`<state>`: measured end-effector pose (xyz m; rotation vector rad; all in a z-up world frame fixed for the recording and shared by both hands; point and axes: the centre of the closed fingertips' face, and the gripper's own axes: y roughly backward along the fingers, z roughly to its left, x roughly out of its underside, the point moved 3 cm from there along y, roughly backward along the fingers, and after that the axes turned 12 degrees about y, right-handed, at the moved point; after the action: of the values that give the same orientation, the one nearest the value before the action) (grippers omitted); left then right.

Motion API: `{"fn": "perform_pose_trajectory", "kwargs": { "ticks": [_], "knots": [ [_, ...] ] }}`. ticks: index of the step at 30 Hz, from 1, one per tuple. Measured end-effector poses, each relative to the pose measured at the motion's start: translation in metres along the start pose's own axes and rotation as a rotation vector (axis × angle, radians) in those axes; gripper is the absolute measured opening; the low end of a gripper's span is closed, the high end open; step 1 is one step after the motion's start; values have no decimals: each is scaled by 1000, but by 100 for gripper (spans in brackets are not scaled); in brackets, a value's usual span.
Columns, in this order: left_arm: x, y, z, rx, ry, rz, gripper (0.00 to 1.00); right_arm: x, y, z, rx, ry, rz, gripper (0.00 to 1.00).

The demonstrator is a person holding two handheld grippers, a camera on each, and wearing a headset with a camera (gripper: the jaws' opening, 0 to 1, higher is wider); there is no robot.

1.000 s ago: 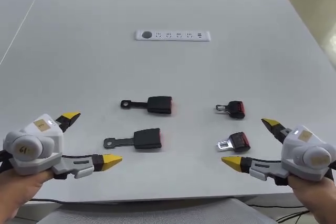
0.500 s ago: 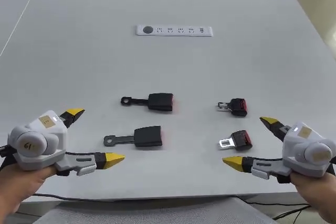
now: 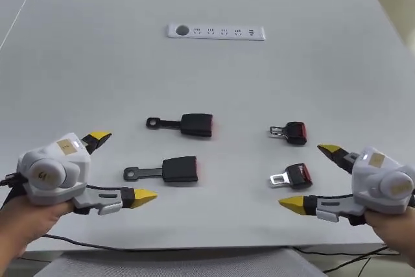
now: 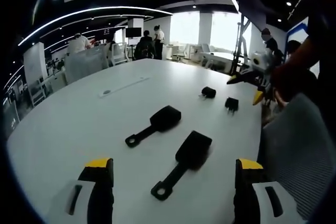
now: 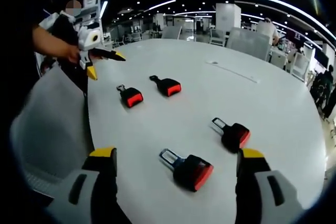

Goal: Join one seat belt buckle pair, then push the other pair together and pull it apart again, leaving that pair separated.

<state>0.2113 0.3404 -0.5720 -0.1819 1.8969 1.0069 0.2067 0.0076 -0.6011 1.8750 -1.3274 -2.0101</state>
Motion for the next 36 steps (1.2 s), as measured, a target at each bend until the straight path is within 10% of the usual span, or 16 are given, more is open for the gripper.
{"fn": "perform_pose_trajectory", "kwargs": {
  "ticks": [36],
  "knots": [
    [23, -89, -7, 191, -224, 251, 74, 25, -25, -14, -446, 282, 167, 68]
  ]
}}
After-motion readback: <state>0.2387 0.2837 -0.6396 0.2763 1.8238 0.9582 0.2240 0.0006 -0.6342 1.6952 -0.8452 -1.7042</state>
